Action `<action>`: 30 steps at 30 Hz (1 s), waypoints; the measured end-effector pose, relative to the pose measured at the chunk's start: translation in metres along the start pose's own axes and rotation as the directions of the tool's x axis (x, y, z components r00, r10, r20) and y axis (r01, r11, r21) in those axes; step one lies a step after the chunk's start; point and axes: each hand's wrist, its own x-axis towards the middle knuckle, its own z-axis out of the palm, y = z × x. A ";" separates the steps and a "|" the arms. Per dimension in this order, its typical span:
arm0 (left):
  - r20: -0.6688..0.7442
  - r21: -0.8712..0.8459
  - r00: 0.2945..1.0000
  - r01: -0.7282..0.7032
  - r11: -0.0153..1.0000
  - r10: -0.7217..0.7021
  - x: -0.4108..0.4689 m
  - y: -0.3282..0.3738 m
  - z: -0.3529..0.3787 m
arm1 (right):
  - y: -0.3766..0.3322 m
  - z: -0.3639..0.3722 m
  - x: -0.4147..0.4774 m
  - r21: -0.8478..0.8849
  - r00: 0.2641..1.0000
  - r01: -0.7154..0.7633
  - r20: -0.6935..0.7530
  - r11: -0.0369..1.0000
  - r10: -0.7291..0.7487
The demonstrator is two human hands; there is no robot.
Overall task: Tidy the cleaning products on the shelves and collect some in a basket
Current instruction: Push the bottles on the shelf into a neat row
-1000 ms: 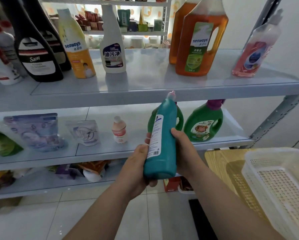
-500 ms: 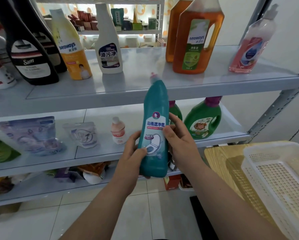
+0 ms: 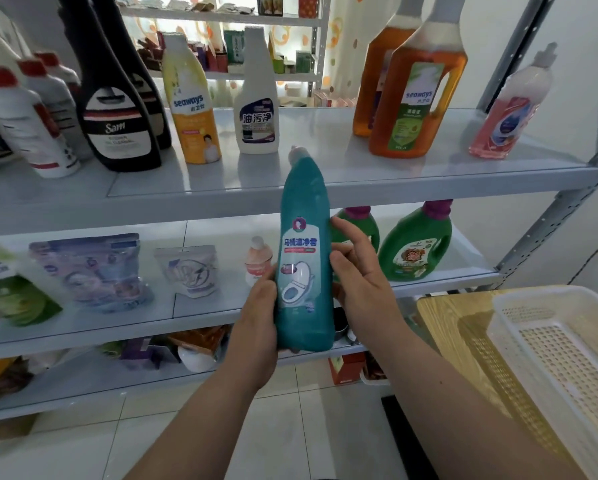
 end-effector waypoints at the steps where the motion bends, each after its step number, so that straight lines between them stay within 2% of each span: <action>1: 0.005 0.067 0.998 -0.062 0.996 0.062 -0.003 0.004 -0.007 | -0.002 0.007 -0.001 -0.009 1.000 0.006 -0.008 1.000 -0.006; 4: 0.071 0.194 0.982 -0.188 0.963 0.178 -0.008 0.020 -0.026 | -0.008 0.026 -0.006 -0.026 1.000 0.019 -0.024 0.999 -0.020; 8: 0.146 0.279 0.963 -0.259 0.925 0.225 -0.006 0.042 -0.038 | -0.021 0.050 -0.007 -0.108 0.999 0.046 -0.010 0.993 -0.047; 15: 0.245 0.338 0.902 -0.424 0.840 0.356 0.017 0.077 -0.020 | -0.047 0.050 0.025 -0.309 0.984 0.095 -0.112 0.946 -0.136; 20: 0.331 0.381 0.855 -0.508 0.773 0.398 0.060 0.101 0.004 | -0.070 0.026 0.069 -0.354 0.979 0.096 -0.137 0.930 -0.153; 24: 0.396 0.487 0.844 -0.528 0.696 0.363 0.101 0.124 0.022 | -0.083 0.005 0.112 -0.379 0.961 0.154 -0.156 0.912 -0.227; 26: 0.362 0.627 0.845 -0.533 0.568 0.393 0.124 0.134 0.025 | -0.086 -0.008 0.135 -0.396 0.953 0.177 -0.158 0.901 -0.257; 28: 0.314 0.812 0.849 -0.472 0.343 0.424 0.149 0.141 0.021 | -0.086 -0.019 0.158 -0.387 0.949 0.183 -0.169 0.904 -0.265; 30: 0.318 0.916 0.853 -0.389 0.097 0.414 0.169 0.144 0.016 | -0.082 -0.029 0.180 -0.408 0.949 0.163 -0.183 0.898 -0.256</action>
